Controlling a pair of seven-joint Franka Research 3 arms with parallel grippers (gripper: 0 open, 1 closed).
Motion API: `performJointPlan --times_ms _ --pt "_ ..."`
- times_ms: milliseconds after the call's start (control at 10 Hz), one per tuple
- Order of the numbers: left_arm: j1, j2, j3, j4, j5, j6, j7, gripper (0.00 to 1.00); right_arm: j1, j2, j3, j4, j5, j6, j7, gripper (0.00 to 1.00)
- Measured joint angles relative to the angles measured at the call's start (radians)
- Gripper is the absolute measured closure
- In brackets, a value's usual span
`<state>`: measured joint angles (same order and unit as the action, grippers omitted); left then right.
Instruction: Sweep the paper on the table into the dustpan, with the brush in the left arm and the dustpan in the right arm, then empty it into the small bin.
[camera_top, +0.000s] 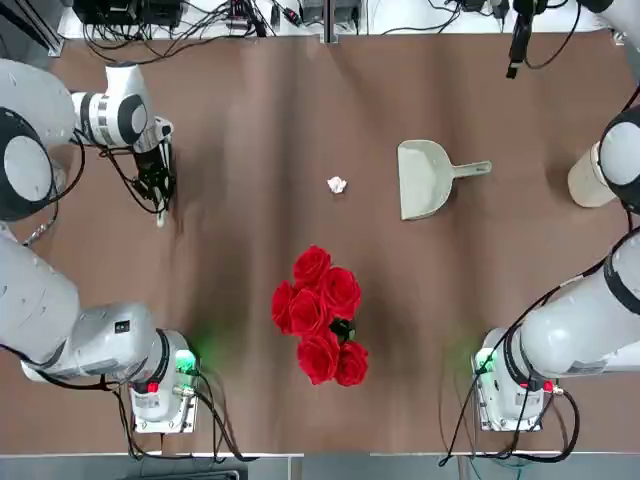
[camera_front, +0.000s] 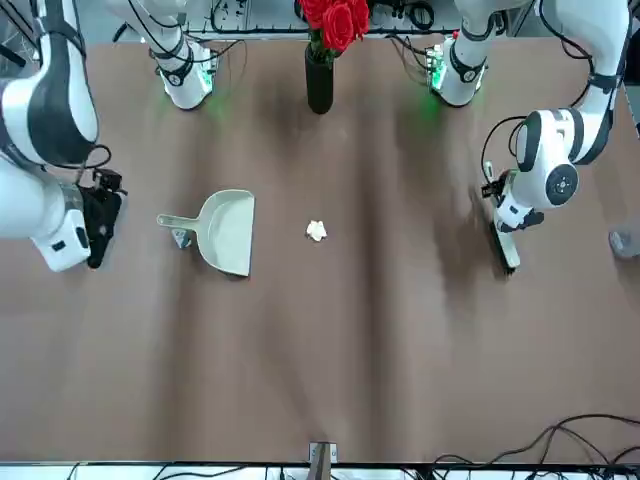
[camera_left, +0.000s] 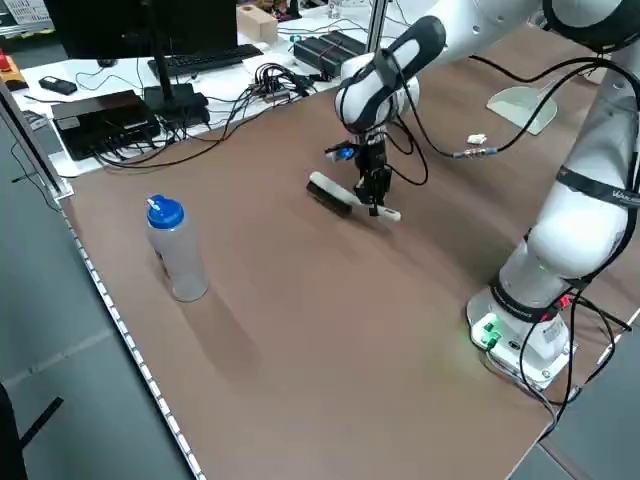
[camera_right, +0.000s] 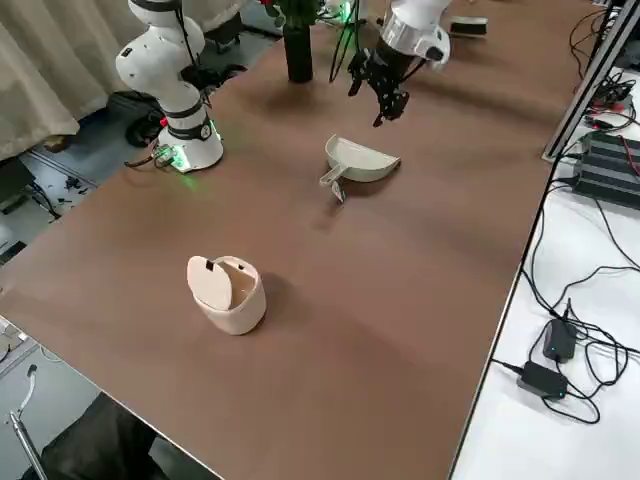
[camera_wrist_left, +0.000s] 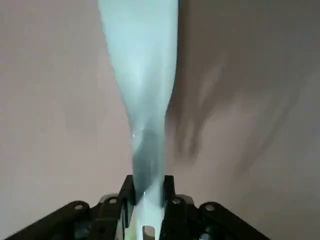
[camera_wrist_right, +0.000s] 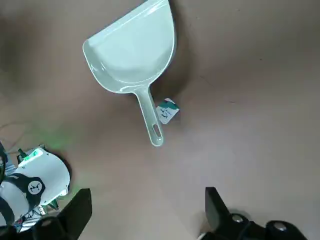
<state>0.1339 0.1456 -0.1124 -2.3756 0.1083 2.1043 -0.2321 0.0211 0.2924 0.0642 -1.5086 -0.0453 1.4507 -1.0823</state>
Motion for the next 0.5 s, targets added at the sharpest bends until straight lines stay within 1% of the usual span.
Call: performJointPlan --times_ms 200,300,500 --pt "-0.009 -0.03 -0.055 0.027 0.0 -0.001 -0.001 0.73 0.0 -0.017 0.0 -0.123 0.0 0.121 -0.035 0.0" --pt "-0.009 -0.037 -0.093 0.041 0.0 -0.001 -0.001 0.73 -0.001 -0.037 -0.001 -0.179 0.0 0.171 -0.064 0.0" --pt "-0.015 -0.028 -0.18 0.093 -0.007 -0.002 -0.018 0.73 -0.003 -0.085 -0.001 -0.278 0.0 0.253 -0.114 0.0"
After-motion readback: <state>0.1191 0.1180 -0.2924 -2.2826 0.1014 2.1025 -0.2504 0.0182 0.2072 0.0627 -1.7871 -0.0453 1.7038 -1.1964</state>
